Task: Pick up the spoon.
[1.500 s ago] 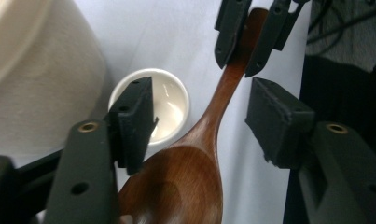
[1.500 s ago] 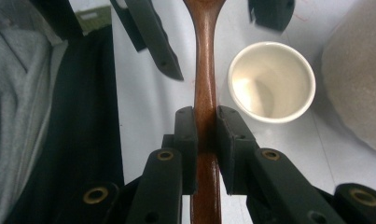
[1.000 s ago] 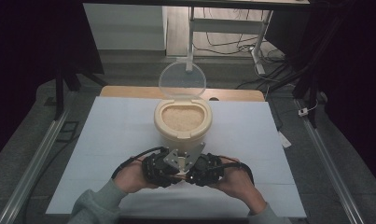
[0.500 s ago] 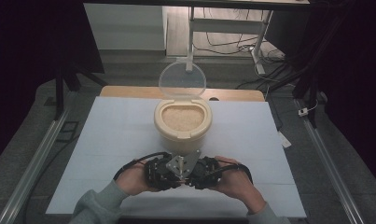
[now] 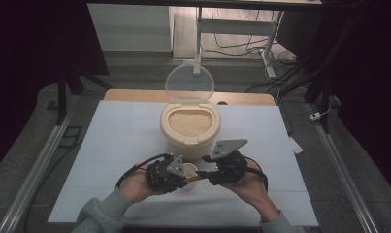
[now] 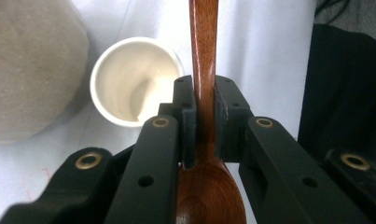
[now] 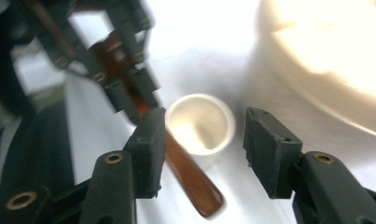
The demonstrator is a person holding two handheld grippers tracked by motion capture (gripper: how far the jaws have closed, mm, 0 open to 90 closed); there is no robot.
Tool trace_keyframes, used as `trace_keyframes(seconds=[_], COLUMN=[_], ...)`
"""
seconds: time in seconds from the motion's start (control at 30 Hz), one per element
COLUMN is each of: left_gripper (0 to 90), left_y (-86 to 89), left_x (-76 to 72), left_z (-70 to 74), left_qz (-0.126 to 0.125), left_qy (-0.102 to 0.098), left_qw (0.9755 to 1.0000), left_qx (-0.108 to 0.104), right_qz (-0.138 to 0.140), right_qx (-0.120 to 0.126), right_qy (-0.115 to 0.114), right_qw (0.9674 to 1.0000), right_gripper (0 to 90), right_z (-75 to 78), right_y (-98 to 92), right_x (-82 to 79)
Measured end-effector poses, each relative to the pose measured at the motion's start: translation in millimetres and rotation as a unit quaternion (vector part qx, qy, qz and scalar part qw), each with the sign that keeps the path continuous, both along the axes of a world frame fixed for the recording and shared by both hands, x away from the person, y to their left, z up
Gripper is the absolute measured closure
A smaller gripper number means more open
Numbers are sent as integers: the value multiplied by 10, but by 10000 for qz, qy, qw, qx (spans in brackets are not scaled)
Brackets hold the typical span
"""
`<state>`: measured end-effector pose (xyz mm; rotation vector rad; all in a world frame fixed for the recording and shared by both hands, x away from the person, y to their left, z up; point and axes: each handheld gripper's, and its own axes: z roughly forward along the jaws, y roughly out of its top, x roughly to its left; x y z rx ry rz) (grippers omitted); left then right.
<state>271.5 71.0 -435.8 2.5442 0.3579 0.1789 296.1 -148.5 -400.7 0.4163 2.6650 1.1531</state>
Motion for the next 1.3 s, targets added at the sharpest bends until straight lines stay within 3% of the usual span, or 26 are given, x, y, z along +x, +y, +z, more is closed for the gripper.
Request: trace_keyframes(seconds=[0.17, 0.33, 0.53, 0.63, 0.73, 0.97, 1.07, 1.2, 1.3], left_gripper=[795, 795, 795, 795, 795, 794, 794, 794, 794], left_y=[26, 45, 45, 41, 31, 4, -7, -29, -44], left_x=[6, 3, -1, -5, -11, -23, -28, -41, -45], left_z=[11, 30, 37, 40, 44, 42, 39, 29, 23], left_qz=[161, 261, 361, 423, 482, 532, 545, 563, 566], left_qy=[-133, -228, -370, -460, -545, -649, -682, -721, -742], left_qw=[9997, 9993, 9983, 9975, 9965, 9953, 9948, 9941, 9937], left_qx=[-81, -173, -253, -323, -404, -492, -528, -581, -615], right_qz=[-802, -1119, -1517, -1654, -1739, -1740, -1780, -1816, -1804], right_qx=[411, 561, 880, 1088, 1207, 1368, 1428, 1649, 1732], right_qy=[-43, 67, 492, 692, 772, 798, 870, 982, 1005], right_qw=[9959, 9921, 9833, 9778, 9743, 9719, 9697, 9645, 9630], right_gripper=[438, 433, 424, 407, 401, 385, 391, 412, 448], right_z=[33, 16, -67, -121, -174, -237, -269, -299, -311], right_y=[-187, -277, -355, -394, -421, -346, -324, -313, -298], right_x=[-18, -25, -8, -40, -83, -93, -81, -61, -66])
